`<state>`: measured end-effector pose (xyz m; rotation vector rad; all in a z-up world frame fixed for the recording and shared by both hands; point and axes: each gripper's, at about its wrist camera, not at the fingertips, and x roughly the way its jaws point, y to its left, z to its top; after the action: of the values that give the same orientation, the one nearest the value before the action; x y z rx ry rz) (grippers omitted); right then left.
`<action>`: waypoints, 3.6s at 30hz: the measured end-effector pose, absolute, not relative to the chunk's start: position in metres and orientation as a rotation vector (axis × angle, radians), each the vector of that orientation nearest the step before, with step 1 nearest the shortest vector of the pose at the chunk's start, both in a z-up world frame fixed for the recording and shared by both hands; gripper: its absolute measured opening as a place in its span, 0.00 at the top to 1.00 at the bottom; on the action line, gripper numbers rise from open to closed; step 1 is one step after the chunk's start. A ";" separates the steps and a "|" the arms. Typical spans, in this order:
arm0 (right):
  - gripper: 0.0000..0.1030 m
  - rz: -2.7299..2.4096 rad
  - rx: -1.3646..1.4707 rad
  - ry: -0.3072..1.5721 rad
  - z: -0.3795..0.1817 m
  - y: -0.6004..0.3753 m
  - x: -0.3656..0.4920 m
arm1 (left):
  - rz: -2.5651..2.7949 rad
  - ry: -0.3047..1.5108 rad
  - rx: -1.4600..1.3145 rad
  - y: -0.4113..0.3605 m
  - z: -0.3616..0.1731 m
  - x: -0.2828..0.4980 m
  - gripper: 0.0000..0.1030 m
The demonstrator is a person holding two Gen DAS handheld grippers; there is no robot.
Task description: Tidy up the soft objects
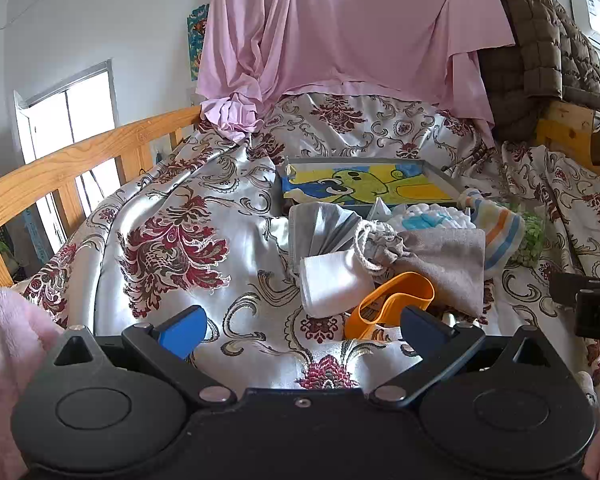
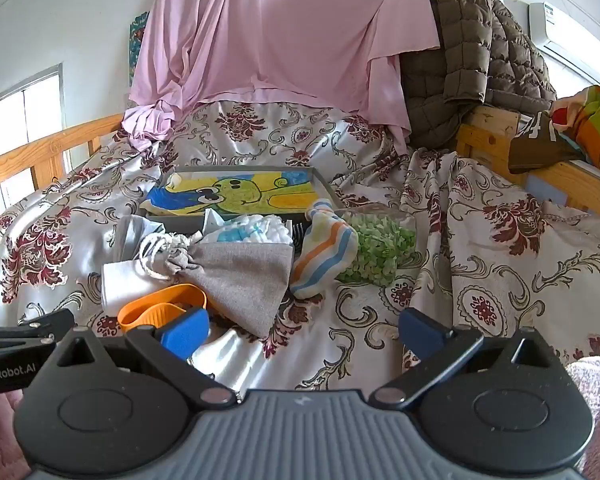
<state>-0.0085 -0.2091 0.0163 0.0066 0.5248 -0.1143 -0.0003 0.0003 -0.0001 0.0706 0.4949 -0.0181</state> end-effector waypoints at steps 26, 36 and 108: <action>0.00 -0.114 0.009 0.526 0.017 -0.210 -0.008 | -0.017 0.498 0.075 0.000 0.000 0.000 0.01; 0.00 -0.114 0.010 0.527 0.017 -0.210 -0.008 | -0.017 0.498 0.076 0.000 0.000 0.000 0.01; 0.00 0.076 -0.022 0.561 0.046 -0.240 0.089 | -0.404 0.661 0.117 0.012 0.036 0.112 0.01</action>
<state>0.0888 -0.2402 0.0458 -0.0220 0.5605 0.0762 0.1123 0.0119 0.0359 0.1173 0.6613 -0.4036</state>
